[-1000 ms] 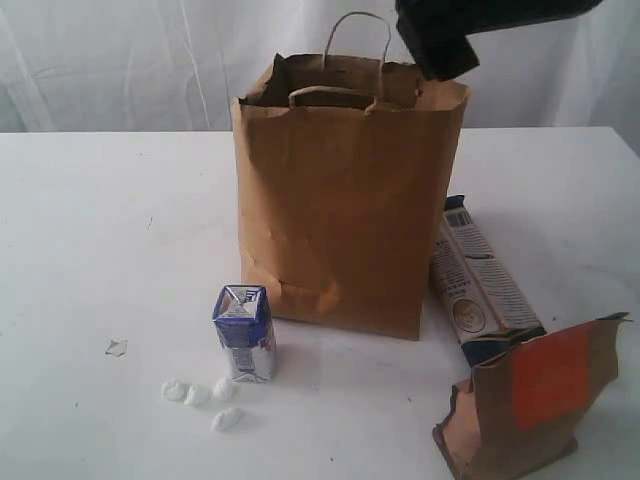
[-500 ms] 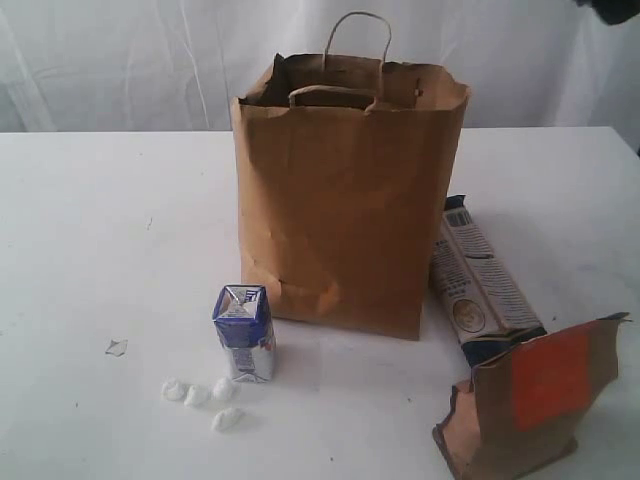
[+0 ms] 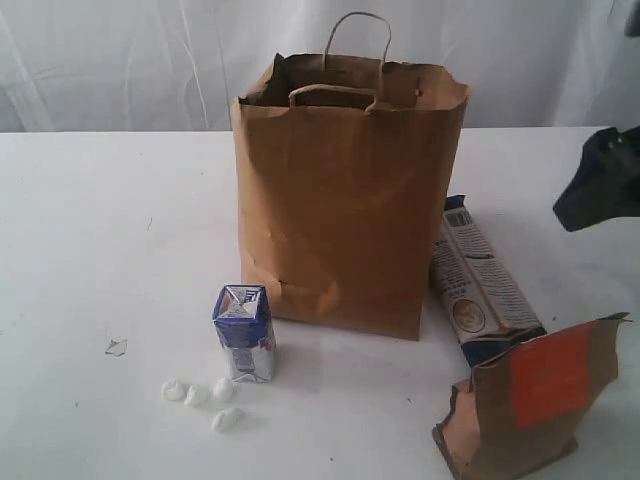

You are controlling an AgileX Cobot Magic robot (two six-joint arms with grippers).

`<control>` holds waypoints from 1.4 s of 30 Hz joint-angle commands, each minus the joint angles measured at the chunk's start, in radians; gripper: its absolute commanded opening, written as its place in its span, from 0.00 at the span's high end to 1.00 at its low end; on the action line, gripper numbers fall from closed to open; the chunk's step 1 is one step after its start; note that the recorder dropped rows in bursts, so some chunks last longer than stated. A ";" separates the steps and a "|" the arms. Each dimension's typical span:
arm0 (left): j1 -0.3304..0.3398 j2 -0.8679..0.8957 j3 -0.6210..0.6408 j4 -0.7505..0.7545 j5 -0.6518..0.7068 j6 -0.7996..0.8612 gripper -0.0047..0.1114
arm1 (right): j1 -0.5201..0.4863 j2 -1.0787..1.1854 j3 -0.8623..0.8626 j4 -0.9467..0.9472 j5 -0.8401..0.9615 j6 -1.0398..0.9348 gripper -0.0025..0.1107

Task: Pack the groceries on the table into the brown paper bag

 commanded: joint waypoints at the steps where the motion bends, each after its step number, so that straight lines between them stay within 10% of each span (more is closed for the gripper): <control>1: -0.001 0.002 0.006 0.009 0.001 -0.002 0.96 | 0.080 -0.068 0.000 0.094 0.003 -0.129 0.11; 15: -0.001 0.002 0.006 0.009 0.001 -0.002 0.96 | 0.409 -0.066 0.149 -0.053 0.003 -0.281 0.11; 29: -0.001 0.002 0.006 0.009 0.001 -0.002 0.96 | 0.431 -0.056 0.335 -0.240 -0.005 -0.467 0.12; 42: -0.001 0.002 0.006 0.009 0.001 -0.002 0.96 | 0.431 -0.058 0.355 -0.226 -0.105 -0.445 0.98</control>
